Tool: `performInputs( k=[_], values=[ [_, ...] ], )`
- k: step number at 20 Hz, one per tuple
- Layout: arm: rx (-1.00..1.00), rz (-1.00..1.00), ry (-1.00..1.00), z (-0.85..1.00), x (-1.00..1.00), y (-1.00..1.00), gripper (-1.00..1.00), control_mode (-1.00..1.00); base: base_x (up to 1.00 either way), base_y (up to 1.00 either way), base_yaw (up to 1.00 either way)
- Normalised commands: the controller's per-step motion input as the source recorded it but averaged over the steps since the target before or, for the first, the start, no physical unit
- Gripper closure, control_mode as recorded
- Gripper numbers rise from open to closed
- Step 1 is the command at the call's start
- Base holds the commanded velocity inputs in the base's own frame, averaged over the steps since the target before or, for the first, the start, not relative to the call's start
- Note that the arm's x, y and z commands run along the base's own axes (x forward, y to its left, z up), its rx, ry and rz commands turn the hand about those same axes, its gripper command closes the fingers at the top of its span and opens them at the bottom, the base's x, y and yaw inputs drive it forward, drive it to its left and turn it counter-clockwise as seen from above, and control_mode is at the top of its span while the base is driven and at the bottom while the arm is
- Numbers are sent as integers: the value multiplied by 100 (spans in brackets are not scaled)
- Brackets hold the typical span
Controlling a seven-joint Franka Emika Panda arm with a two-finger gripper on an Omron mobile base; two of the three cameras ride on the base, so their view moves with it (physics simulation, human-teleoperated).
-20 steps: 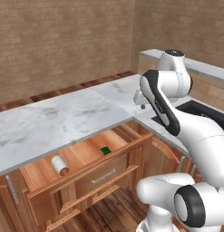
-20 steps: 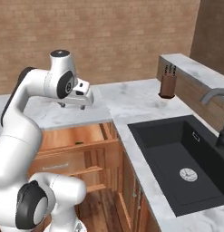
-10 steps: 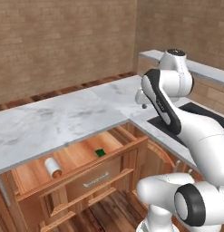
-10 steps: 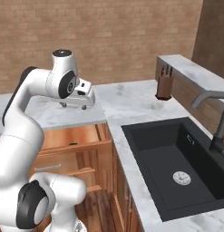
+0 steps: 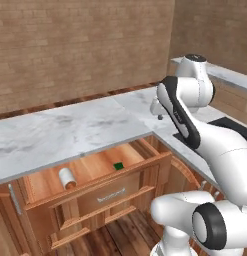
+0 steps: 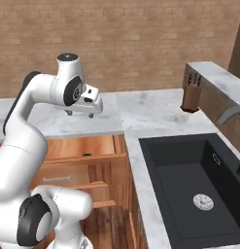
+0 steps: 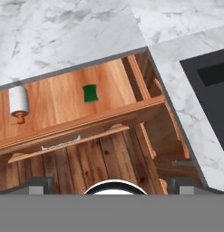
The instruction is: Restock the sink supplies by placing the sponge and soap dispenser on the counter and next to the sink. Make sure the soap dispenser is upright.
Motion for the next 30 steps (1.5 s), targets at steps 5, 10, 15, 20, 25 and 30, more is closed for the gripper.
performInputs(
  k=[5, 10, 15, 20, 25, 30],
  values=[
    [0, 0, 0, 0, 0, 0, -100, 100, 0, -29, 27],
    [0, 0, 0, 0, 0, 0, -100, 100, 0, -36, 27],
    [0, 0, 0, 0, 0, 0, -100, 100, -1, -41, 29],
    [0, 0, 0, 0, 0, 0, -100, 100, -2, -39, 26],
    [0, 0, 0, 0, 0, 0, -100, 100, -1, -35, 23],
    [0, 0, 0, 0, 0, 0, -100, 100, 0, -27, 17]
  ],
)
